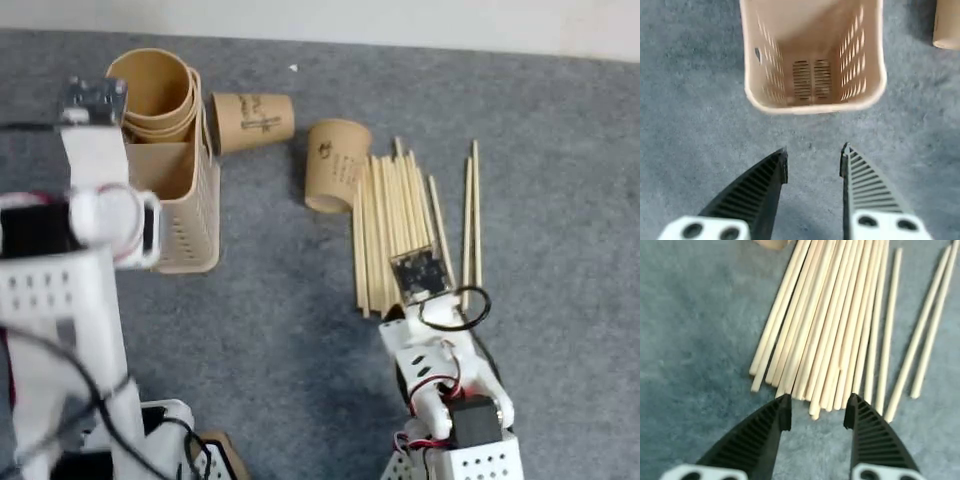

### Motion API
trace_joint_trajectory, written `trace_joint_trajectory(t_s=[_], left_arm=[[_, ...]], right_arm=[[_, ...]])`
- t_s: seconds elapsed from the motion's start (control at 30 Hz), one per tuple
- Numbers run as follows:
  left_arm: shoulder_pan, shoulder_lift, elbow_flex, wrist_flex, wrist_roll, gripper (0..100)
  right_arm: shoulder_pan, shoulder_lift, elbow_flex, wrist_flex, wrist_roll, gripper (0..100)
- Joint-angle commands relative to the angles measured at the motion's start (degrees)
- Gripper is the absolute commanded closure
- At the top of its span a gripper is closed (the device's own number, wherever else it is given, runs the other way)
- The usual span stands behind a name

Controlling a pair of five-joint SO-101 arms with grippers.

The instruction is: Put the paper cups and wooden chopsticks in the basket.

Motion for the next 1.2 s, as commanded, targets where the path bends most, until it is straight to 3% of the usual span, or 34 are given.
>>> trace_joint_trajectory(t_s=[0.0,0.13,0.27,0.47,0.73,1.17], left_arm=[[-0.75,-12.53,9.45,-5.27,-4.92,80],[-1.1,-22.11,23.87,-12.57,-8.44,80],[-6.55,-26.51,38.11,-26.37,-9.85,80],[-17.71,-31.43,54.2,-43.16,3.25,80],[-19.12,-42.33,60.97,-43.87,3.69,80],[-15.69,-46.11,62.73,-43.87,3.6,80]], right_arm=[[0.31,12.88,-11.38,0.22,0.79,80.8],[0.31,31.87,-26.51,0.13,0.44,80.8],[0.22,48.66,-39.43,-3.65,0.44,80.8],[-4.88,67.21,-49.36,-9.19,0.44,80.8],[-12.18,80.57,-49.8,-26.77,-5.27,80.8],[-12.09,85.76,-52.26,-35.3,-5.98,81.0]])
